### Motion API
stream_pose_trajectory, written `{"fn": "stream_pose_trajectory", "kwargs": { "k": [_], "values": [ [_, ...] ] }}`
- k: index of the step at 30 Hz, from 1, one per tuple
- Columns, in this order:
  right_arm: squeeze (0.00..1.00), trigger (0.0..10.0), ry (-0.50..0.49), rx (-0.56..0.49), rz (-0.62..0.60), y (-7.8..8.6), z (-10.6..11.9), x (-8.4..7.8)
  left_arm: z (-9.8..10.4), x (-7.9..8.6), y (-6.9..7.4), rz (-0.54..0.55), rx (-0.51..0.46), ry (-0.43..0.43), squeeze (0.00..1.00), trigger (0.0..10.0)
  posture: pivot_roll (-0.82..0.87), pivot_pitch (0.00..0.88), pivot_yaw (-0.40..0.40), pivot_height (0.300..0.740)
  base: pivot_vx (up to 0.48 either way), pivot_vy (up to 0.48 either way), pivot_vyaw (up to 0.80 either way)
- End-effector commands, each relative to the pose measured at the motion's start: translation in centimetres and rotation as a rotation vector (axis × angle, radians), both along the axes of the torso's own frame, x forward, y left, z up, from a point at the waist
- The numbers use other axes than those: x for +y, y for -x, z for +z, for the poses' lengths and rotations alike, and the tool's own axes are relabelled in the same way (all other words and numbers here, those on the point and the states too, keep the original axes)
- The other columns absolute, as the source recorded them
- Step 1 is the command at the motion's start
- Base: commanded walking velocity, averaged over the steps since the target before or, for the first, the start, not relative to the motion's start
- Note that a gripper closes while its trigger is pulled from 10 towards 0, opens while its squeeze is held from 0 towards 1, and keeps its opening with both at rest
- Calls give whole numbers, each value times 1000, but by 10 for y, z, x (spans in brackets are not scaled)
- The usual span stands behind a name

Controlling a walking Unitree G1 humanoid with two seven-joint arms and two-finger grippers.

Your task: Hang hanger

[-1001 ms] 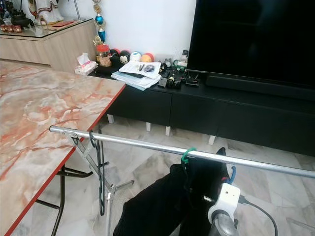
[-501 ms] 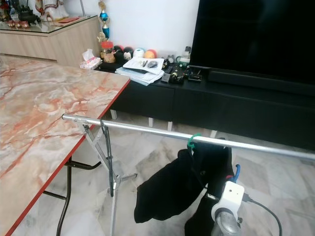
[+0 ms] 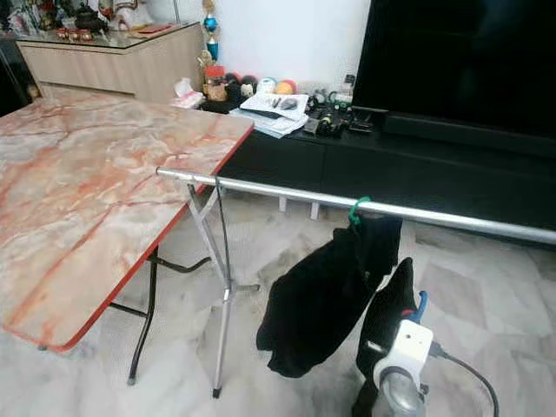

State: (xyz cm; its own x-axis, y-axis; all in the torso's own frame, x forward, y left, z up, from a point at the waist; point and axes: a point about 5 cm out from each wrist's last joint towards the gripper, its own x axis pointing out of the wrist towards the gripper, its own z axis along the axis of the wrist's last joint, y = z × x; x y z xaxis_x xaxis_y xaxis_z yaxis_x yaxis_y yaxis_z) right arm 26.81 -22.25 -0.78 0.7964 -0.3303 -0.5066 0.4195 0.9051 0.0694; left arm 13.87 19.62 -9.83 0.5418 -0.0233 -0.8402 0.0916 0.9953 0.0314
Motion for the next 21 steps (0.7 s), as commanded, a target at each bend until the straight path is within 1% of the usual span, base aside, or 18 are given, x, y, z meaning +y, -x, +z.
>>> {"fn": "stream_pose_trajectory", "kwargs": {
  "k": [1,3,6,8,13,21],
  "values": [
    [0,10000,4,-22,-14,-4,5,-3,-3,-5,7,-18,30,7,0,10000,130,0,3,740,-315,0,0],
    [0,10000,3,-16,-8,-5,4,-2,-3,-4,5,-15,26,7,0,10000,132,0,2,740,-315,0,0],
    [0,10000,1,-16,-5,-6,5,-2,-2,-4,4,-14,23,6,0,10000,134,0,1,740,-315,0,-481],
    [0,10000,1,-17,-3,-7,6,-1,-2,-4,3,-16,21,6,0,10000,138,0,1,740,-315,0,-800],
    [0,10000,-5,-31,10,-13,9,6,-1,-4,1,-16,16,5,0,10000,146,0,-3,740,-313,0,0],
    [0,10000,-10,-28,21,-15,9,12,0,-3,-2,-13,11,3,0,10000,153,0,-2,740,-314,0,0]
  ]
}}
